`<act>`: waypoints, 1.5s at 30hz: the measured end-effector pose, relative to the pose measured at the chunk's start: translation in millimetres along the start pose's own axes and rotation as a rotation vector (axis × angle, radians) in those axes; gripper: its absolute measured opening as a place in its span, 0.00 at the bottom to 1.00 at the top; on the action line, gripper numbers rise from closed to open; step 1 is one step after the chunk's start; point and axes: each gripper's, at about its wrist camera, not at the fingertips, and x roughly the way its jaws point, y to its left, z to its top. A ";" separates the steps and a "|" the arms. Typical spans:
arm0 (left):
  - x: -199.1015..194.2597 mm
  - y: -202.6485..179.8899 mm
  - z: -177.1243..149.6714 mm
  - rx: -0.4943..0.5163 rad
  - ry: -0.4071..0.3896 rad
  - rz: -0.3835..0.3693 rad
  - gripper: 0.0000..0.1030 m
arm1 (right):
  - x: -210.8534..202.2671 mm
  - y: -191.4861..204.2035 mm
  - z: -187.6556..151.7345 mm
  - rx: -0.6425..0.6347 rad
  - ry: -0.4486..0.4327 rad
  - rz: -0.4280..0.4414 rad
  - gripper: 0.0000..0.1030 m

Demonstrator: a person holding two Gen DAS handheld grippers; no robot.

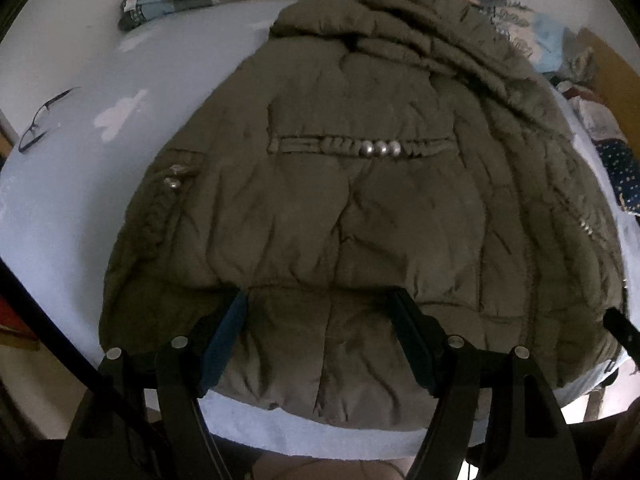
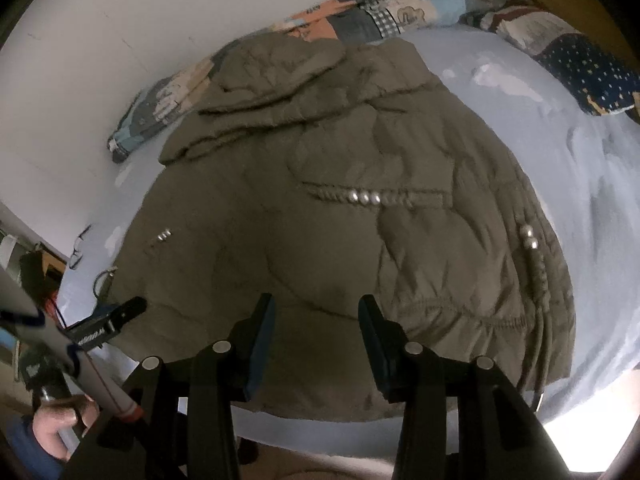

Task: Fold large clothes

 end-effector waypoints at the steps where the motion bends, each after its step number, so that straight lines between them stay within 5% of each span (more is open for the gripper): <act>1: 1.9 -2.8 -1.0 0.014 0.002 0.006 0.78 | 3.2 -3.1 -2.5 0.004 0.015 -0.003 0.46; 11: 6.7 -15.6 -8.1 0.114 -0.029 0.056 0.88 | 25.9 -36.0 -15.2 0.125 0.116 0.031 0.48; 18: 16.0 -19.4 -13.6 0.160 -0.101 0.087 0.98 | 34.0 -26.2 -22.2 0.000 0.102 -0.013 0.50; 34: 3.9 -5.9 -16.5 0.254 -0.117 -0.016 0.99 | 27.5 -21.6 -34.6 -0.117 0.074 0.049 0.63; 40: -35.6 32.7 -14.8 0.140 -0.196 -0.083 0.99 | -36.2 -52.2 -12.8 0.004 -0.108 0.227 0.63; 45: -54.0 101.9 -5.9 -0.115 -0.208 -0.113 0.99 | -69.3 -125.8 2.0 0.273 -0.258 0.158 0.64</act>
